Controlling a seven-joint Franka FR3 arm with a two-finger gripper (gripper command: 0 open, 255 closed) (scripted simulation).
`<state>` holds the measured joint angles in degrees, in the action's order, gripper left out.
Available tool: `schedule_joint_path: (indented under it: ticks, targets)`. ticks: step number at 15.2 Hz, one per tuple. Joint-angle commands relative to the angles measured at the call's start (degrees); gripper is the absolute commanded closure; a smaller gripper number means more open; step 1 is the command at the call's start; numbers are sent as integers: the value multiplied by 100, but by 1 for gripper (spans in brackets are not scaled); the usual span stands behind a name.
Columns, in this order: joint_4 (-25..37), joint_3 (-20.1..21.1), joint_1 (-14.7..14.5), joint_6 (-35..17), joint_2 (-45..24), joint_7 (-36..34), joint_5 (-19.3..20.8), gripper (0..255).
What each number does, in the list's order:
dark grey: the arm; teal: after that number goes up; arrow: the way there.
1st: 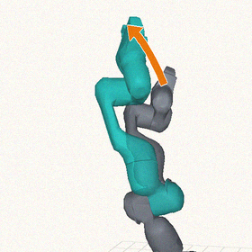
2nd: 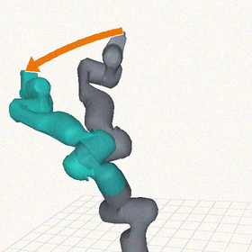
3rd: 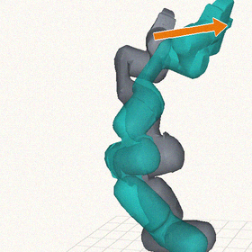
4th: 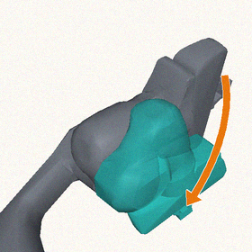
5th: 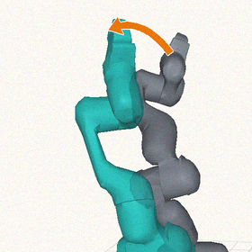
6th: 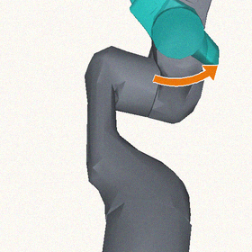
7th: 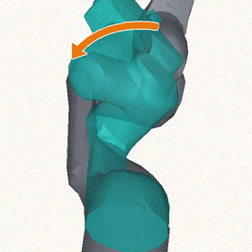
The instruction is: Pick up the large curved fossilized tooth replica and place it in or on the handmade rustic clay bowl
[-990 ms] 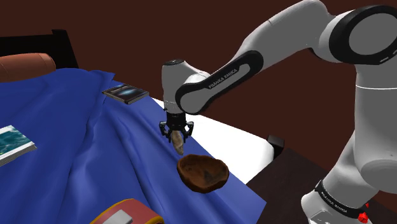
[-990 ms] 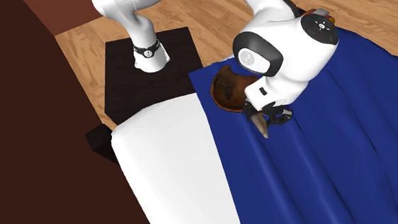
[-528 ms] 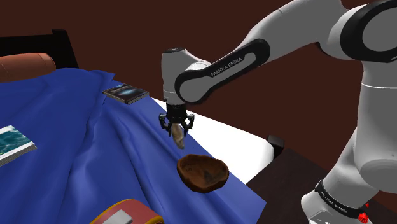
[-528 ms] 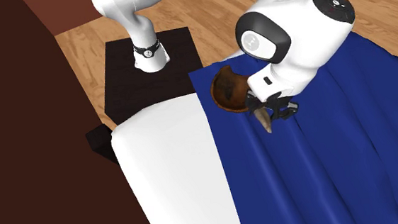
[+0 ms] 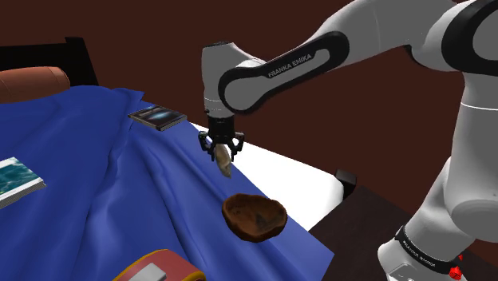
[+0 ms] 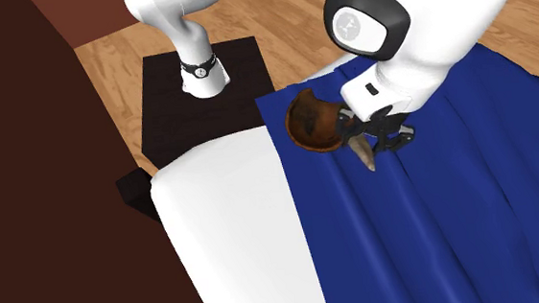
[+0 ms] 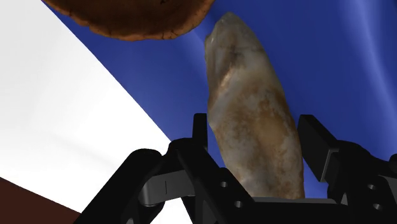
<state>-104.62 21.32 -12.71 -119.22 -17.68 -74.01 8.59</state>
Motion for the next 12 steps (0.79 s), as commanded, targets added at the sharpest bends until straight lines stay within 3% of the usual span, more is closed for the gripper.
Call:
schedule_joint_path:
  ticks: [1, 2, 12]
  targets:
    - [78, 11, 5, 133, 58, 21, -30, 255]
    - [116, 16, 8, 197, 87, 31, -45, 255]
    - [-2313, 374, -110, -375, 2100, -101, -908, 255]
